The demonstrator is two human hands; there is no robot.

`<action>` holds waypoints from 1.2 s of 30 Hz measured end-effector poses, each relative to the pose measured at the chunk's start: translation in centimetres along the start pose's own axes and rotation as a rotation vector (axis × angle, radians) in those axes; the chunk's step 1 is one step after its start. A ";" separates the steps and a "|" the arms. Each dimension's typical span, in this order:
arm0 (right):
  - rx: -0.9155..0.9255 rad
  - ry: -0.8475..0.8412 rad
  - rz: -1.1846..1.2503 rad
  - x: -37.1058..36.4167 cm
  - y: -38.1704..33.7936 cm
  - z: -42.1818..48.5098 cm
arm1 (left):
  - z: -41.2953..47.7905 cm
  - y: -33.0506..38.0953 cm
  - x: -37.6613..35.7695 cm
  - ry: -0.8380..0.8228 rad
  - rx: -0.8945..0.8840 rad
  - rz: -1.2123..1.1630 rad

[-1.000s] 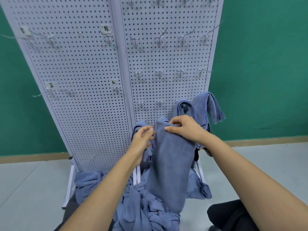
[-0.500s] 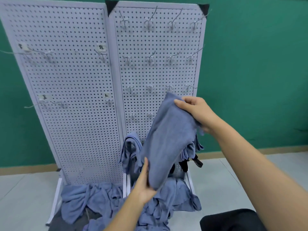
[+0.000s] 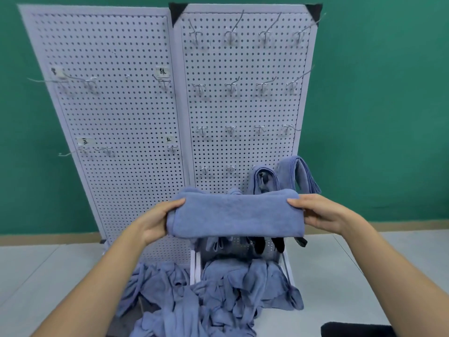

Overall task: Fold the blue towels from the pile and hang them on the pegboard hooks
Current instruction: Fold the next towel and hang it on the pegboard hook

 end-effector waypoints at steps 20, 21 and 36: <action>0.351 -0.071 -0.120 -1.9 -1.7 1.4 | -2.3 4.8 3.8 0.001 -0.313 0.088; 0.358 -0.064 -0.112 -2.2 -1.9 1.1 | -2.3 4.9 3.9 -0.010 -0.315 0.063; 0.472 0.241 -0.242 -4.7 -6.1 -0.1 | 0.0 4.6 0.9 0.262 -0.298 0.216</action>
Point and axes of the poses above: each hand's wrist, its own z-axis towards the middle knuckle, its own x-axis out of the back of the hand, y = z × x, the point moved 1 cm from there along z, towards the middle knuckle, and after that the axes turned 7 degrees about z, right-handed, at the moved point
